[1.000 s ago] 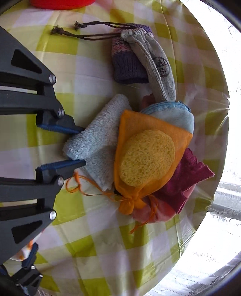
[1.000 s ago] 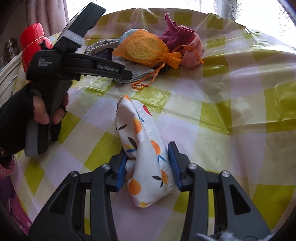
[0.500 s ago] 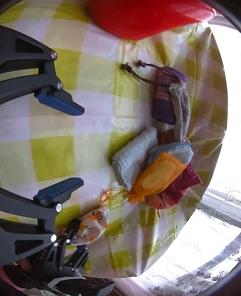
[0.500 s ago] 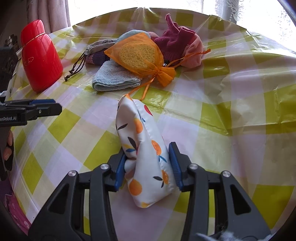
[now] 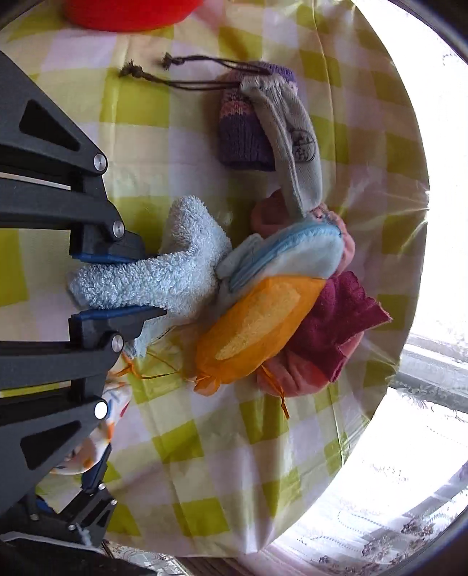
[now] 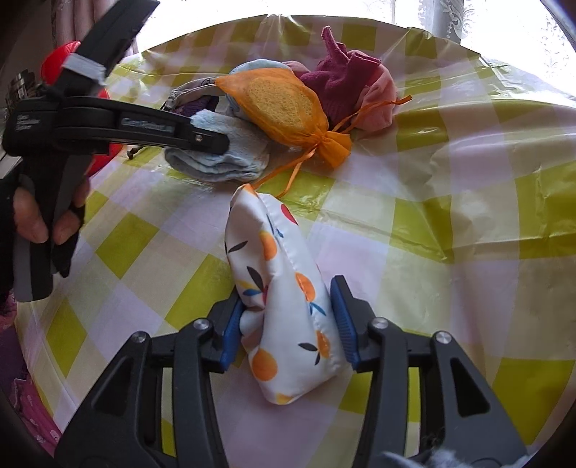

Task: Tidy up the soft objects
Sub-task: 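Grasp the light-blue towel with the left tool while the right tool holds the pouch, then carry the towel and pouch with both tools over the box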

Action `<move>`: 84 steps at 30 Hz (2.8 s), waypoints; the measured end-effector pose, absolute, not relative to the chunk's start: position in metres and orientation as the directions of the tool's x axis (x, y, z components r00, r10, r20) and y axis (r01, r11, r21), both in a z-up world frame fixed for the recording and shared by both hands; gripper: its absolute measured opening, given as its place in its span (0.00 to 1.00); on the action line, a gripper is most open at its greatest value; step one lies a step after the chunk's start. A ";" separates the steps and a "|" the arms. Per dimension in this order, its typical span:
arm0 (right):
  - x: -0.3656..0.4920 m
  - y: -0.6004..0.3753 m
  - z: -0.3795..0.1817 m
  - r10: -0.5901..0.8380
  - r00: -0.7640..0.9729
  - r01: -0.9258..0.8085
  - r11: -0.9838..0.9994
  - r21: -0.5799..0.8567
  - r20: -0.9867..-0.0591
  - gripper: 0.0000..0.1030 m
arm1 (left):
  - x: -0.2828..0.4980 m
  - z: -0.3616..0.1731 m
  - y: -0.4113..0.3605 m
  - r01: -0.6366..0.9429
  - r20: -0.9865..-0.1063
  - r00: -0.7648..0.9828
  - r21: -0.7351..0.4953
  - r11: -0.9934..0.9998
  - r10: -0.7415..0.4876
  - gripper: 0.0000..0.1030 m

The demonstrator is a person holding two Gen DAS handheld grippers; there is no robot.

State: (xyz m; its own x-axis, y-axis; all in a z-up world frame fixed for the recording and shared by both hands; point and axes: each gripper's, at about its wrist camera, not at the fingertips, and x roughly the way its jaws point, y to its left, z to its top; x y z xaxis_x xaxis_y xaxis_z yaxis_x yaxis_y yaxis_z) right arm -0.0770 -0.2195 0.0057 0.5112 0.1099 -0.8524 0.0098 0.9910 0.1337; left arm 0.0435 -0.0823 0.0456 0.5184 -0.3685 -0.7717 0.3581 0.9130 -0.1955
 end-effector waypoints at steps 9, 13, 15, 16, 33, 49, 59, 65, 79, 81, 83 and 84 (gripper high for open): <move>-0.076 -0.216 0.006 0.109 0.507 -0.009 0.993 0.121 -0.855 0.55 | -0.023 0.017 0.000 0.293 -0.855 0.424 -0.181 0.939 -0.297 0.52; -0.075 -0.215 0.006 0.102 0.506 -0.009 0.994 0.113 -0.856 0.55 | -0.020 0.010 -0.002 0.225 -0.826 0.497 -0.172 0.959 -0.265 0.84; -0.075 -0.215 0.006 0.102 0.506 -0.009 0.994 0.113 -0.856 0.55 | -0.017 0.006 -0.018 0.240 -0.817 0.527 -0.121 0.963 -0.234 0.88; -0.075 -0.214 0.006 0.101 0.506 -0.009 0.994 0.113 -0.856 0.55 | -0.017 0.004 -0.025 0.256 -0.811 0.541 -0.092 0.962 -0.221 0.90; -0.077 -0.218 0.005 0.080 0.513 0.024 0.994 0.108 -0.854 0.45 | -0.017 0.004 -0.025 0.229 -0.784 0.582 -0.098 0.969 -0.217 0.74; -0.108 -0.185 0.016 -0.037 0.493 0.185 0.981 0.063 -0.869 0.42 | -0.097 0.011 0.013 0.196 -0.758 0.606 -0.154 0.968 -0.244 0.33; -0.138 -0.148 0.021 0.006 0.467 0.123 0.990 0.071 -0.884 0.42 | -0.125 0.015 0.013 0.205 -0.779 0.588 -0.119 0.972 -0.219 0.33; -0.146 -0.135 0.022 0.026 0.451 0.098 0.992 0.078 -0.892 0.42 | -0.143 0.017 0.021 0.208 -0.806 0.554 -0.107 0.972 -0.208 0.33; -0.152 -0.086 0.031 0.152 0.424 -0.014 0.987 0.162 -0.893 0.41 | -0.182 0.027 0.061 0.180 -0.815 0.536 -0.144 0.973 -0.219 0.33; -0.152 -0.079 0.034 0.164 0.430 -0.031 0.986 0.167 -0.888 0.41 | -0.188 0.029 0.070 0.166 -0.812 0.541 -0.152 0.974 -0.219 0.33; -0.152 -0.071 0.038 0.174 0.435 -0.048 0.984 0.170 -0.884 0.41 | -0.192 0.031 0.079 0.156 -0.805 0.549 -0.166 0.974 -0.225 0.33; -0.152 -0.067 0.040 0.181 0.435 -0.055 0.983 0.175 -0.882 0.41 | -0.194 0.033 0.082 0.155 -0.799 0.555 -0.172 0.973 -0.230 0.33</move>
